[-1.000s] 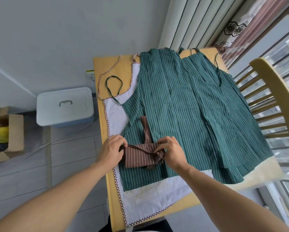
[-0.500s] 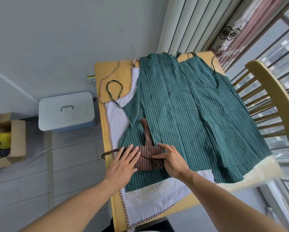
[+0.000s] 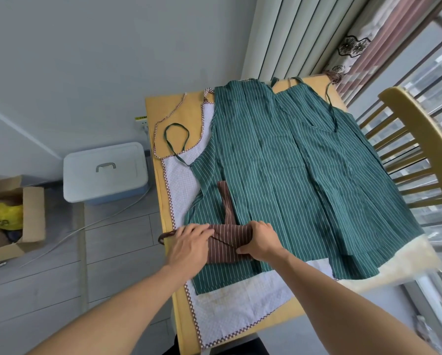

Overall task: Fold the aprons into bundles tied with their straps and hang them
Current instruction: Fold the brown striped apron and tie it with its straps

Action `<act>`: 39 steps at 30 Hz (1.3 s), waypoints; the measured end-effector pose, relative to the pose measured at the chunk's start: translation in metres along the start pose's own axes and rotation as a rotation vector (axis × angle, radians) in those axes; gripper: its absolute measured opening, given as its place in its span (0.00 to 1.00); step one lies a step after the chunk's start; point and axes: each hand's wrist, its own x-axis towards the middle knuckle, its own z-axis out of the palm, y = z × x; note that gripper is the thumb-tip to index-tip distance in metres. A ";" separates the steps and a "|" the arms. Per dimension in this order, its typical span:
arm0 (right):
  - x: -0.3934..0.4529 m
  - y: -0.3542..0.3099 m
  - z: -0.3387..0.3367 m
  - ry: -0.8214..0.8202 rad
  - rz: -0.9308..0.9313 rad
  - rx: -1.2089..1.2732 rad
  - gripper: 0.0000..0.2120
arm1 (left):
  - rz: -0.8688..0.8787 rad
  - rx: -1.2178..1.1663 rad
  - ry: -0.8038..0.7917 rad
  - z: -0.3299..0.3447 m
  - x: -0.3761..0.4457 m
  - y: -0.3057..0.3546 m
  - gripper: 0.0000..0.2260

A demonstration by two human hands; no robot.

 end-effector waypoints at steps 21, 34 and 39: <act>-0.055 -0.045 -0.070 -0.313 -0.211 1.163 0.21 | -0.095 -1.061 -0.830 -0.118 0.026 0.007 0.20; -0.082 -0.056 -0.069 -0.037 -0.225 0.928 0.17 | -0.246 -1.358 -0.468 -0.130 0.003 0.031 0.26; -0.090 -0.062 -0.055 0.127 -0.285 0.838 0.18 | -0.299 -1.447 -0.432 -0.119 -0.005 0.051 0.24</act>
